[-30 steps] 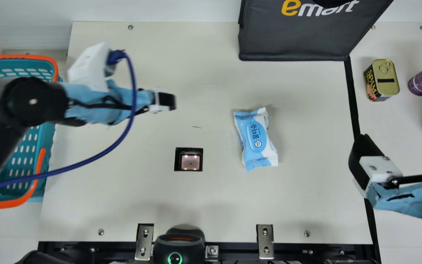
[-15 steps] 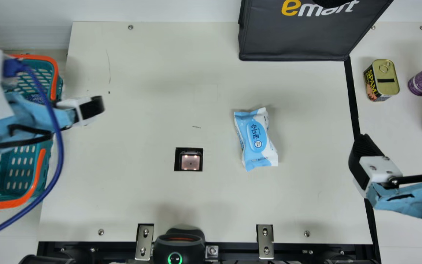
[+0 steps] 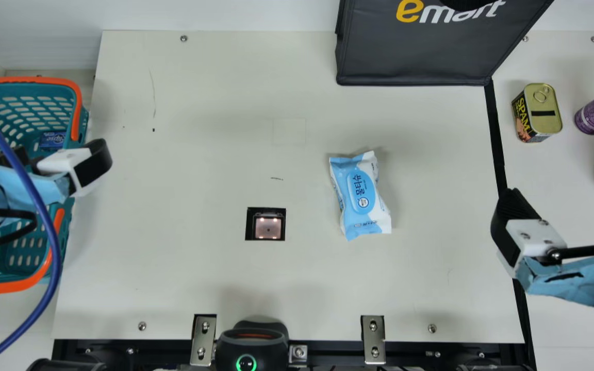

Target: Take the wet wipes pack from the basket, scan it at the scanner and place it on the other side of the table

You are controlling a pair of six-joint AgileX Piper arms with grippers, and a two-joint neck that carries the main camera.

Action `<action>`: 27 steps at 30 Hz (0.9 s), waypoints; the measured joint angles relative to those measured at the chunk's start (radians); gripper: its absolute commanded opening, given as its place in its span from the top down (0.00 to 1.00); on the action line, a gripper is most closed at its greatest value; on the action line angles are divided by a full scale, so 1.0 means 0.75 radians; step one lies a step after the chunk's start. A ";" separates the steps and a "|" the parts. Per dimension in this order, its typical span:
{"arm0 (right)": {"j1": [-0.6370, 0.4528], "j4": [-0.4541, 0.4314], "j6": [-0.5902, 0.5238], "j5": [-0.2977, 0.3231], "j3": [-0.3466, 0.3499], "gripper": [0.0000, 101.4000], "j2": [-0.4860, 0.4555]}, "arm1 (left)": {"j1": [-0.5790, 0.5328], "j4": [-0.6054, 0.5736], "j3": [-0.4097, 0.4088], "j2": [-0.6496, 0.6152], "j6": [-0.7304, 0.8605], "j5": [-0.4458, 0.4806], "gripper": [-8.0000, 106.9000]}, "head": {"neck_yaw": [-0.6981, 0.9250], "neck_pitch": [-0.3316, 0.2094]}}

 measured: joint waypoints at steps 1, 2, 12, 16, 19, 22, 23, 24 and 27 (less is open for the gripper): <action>0.008 0.002 -0.010 0.000 -0.005 0.06 0.009 | 0.000 0.003 0.000 0.000 0.000 0.000 0.15 | 0.000 0.000; 0.020 0.003 -0.018 -0.006 -0.009 0.06 0.021 | 0.000 0.000 0.000 0.000 0.000 0.000 0.15 | 0.000 0.000; 0.214 0.043 -0.127 -0.011 -0.025 0.06 0.210 | 0.000 0.000 0.000 0.000 0.000 0.000 0.15 | 0.000 0.000; 0.330 0.009 -0.109 -0.023 -0.026 0.06 0.300 | 0.000 0.000 0.000 0.000 0.000 0.000 0.15 | 0.000 0.000; 0.437 -0.034 -0.058 -0.045 -0.021 0.06 0.367 | 0.000 0.000 0.000 0.000 0.000 0.000 0.15 | 0.000 0.000; 0.543 -0.074 0.013 -0.065 -0.021 0.06 0.443 | 0.000 0.000 0.000 0.000 0.000 0.000 0.15 | 0.000 0.000; 0.580 -0.089 0.043 -0.066 -0.024 0.06 0.469 | 0.000 0.000 0.000 0.000 0.000 0.000 0.15 | 0.000 0.000; 0.617 -0.099 0.067 -0.073 -0.026 0.06 0.496 | 0.000 0.000 0.000 0.000 0.000 0.000 0.15 | 0.000 0.000; 0.713 -0.129 0.167 -0.089 -0.037 0.06 0.572 | 0.000 0.000 0.000 0.000 0.000 0.000 0.15 | 0.000 0.000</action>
